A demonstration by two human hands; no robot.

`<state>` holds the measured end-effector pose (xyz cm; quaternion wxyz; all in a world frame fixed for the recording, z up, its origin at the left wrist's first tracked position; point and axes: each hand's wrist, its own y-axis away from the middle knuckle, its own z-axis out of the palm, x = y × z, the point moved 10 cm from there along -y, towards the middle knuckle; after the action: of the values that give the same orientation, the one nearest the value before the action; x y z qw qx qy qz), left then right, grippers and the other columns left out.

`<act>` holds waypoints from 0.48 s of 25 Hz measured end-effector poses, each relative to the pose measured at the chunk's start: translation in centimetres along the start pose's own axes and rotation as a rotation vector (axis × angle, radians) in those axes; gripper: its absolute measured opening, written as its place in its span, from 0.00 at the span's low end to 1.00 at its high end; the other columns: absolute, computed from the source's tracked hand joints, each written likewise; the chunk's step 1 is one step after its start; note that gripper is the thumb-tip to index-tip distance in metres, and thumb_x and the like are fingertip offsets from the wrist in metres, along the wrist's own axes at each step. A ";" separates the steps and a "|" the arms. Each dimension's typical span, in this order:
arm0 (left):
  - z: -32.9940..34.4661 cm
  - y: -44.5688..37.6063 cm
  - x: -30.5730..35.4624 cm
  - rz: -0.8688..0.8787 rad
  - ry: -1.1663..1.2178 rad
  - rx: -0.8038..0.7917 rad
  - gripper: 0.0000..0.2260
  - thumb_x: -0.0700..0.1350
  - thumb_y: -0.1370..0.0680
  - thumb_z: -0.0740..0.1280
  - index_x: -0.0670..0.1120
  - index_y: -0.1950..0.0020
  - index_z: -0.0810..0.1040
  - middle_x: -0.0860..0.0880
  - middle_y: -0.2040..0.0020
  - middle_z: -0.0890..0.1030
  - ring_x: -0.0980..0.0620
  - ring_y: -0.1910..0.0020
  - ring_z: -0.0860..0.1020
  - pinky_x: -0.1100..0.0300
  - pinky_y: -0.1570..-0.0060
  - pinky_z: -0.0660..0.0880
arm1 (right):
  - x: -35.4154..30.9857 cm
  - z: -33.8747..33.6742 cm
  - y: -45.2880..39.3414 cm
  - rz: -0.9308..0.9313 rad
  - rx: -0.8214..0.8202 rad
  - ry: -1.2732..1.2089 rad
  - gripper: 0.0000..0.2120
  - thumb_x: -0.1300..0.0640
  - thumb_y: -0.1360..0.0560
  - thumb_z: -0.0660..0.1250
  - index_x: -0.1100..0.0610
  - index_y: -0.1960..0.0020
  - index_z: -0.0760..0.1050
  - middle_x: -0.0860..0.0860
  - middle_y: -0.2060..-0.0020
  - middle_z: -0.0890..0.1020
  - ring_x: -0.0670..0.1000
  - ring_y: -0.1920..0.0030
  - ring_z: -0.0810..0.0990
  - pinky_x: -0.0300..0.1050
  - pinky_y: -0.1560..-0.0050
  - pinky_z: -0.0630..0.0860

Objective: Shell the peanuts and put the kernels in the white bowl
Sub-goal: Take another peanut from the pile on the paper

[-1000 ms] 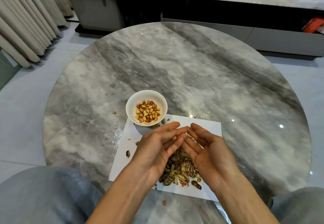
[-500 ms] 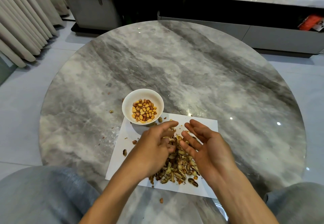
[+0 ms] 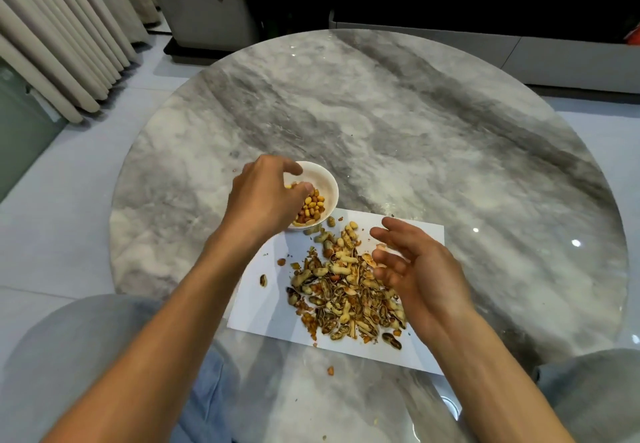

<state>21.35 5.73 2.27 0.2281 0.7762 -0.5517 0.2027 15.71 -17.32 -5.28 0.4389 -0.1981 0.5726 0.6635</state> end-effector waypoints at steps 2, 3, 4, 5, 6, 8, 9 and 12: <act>-0.3 0.7 -0.2 0.021 -0.105 -0.027 0.15 0.53 0.23 0.71 0.52 0.37 0.81 0.50 0.41 0.83 0.47 0.43 0.80 0.52 0.45 0.76 | -1.7 0.4 -0.4 -0.292 0.020 0.535 0.09 0.61 0.22 0.67 0.50 0.48 0.82 0.47 0.56 0.85 0.47 0.66 0.77 0.46 0.63 0.73; -0.2 1.8 -0.6 0.037 -0.114 -0.047 0.13 0.52 0.22 0.70 0.53 0.38 0.81 0.51 0.44 0.84 0.48 0.46 0.81 0.52 0.46 0.77 | -2.2 1.4 -0.4 -0.466 0.010 0.818 0.08 0.59 0.22 0.68 0.49 0.47 0.82 0.44 0.56 0.84 0.47 0.65 0.77 0.45 0.60 0.73; 0.1 3.2 -1.4 0.039 -0.112 -0.081 0.12 0.52 0.22 0.70 0.53 0.40 0.82 0.53 0.48 0.84 0.50 0.49 0.82 0.52 0.47 0.78 | -2.0 2.7 -0.4 -0.605 -0.016 1.050 0.08 0.57 0.22 0.68 0.48 0.44 0.81 0.43 0.54 0.82 0.47 0.61 0.78 0.44 0.57 0.72; 0.9 4.6 -2.3 0.035 -0.113 -0.133 0.11 0.52 0.22 0.70 0.53 0.40 0.82 0.55 0.50 0.84 0.51 0.52 0.82 0.52 0.48 0.79 | -1.3 3.7 -0.6 -0.688 -0.050 1.217 0.10 0.55 0.22 0.67 0.49 0.41 0.80 0.44 0.50 0.81 0.48 0.54 0.78 0.45 0.53 0.72; 1.9 5.8 -3.1 0.028 -0.128 -0.187 0.11 0.53 0.22 0.70 0.53 0.41 0.82 0.55 0.51 0.85 0.51 0.52 0.82 0.52 0.48 0.79 | -0.3 4.4 -0.9 -0.721 -0.086 1.329 0.13 0.53 0.21 0.67 0.49 0.38 0.79 0.46 0.46 0.79 0.50 0.47 0.76 0.46 0.51 0.71; 4.2 7.2 -4.1 0.025 -0.180 -0.245 0.12 0.55 0.22 0.68 0.54 0.41 0.81 0.54 0.50 0.85 0.50 0.50 0.81 0.53 0.49 0.78 | 1.1 4.8 -1.7 -0.719 -0.123 1.441 0.15 0.52 0.21 0.66 0.49 0.35 0.77 0.48 0.44 0.77 0.53 0.42 0.73 0.49 0.50 0.72; 5.2 7.5 -4.2 0.039 -0.209 -0.246 0.11 0.54 0.21 0.68 0.53 0.41 0.81 0.53 0.48 0.84 0.48 0.49 0.81 0.52 0.49 0.78 | 1.2 4.6 -1.8 -0.725 -0.113 1.456 0.14 0.52 0.21 0.66 0.49 0.35 0.78 0.48 0.45 0.78 0.54 0.42 0.73 0.49 0.51 0.72; 6.9 7.4 -4.2 0.084 -0.269 -0.197 0.09 0.49 0.21 0.66 0.49 0.43 0.80 0.50 0.47 0.82 0.46 0.47 0.79 0.52 0.52 0.77 | 1.0 4.2 -2.0 -0.758 -0.073 1.439 0.12 0.58 0.22 0.69 0.53 0.39 0.80 0.51 0.49 0.81 0.56 0.44 0.76 0.50 0.51 0.74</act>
<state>13.42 2.82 -4.79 0.2185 0.7464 -0.6265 0.0514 17.79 -13.14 -6.15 0.1516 -0.7706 0.5865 0.1982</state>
